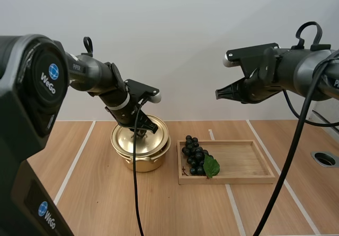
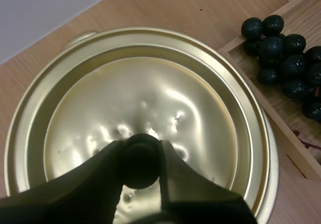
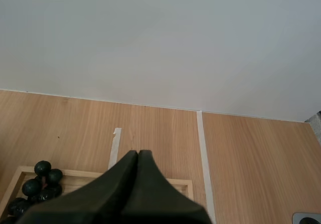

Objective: Open the pot, put the pineapple inside, and close it

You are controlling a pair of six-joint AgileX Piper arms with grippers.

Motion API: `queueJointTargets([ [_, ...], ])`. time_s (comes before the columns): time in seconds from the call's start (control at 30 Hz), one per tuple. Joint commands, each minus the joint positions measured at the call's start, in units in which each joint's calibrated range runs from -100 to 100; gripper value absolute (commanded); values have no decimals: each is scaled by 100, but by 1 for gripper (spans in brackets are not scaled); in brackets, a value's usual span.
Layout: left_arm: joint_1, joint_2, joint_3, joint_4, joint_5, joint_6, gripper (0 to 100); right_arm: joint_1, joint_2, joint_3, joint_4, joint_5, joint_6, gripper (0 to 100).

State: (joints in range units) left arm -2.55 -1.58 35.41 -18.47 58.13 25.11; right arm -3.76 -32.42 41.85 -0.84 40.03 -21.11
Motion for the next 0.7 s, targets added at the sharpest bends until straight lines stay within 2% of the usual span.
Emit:
queueJointTargets([
  [0.0,-7,133,-7,-94,-48,40,0,-19,11,9,-33,-177,-57,0],
  [0.17,-7,227,-7,-128,-48,117,0,-19,51,9,-33,-177,-57,0],
  [0.37,-13,227,-7,-776,125,526,0,-19,51,9,-33,-177,-57,0],
  [0.67,-13,227,-7,-768,590,554,0,-19,52,9,-33,-177,-131,0],
])
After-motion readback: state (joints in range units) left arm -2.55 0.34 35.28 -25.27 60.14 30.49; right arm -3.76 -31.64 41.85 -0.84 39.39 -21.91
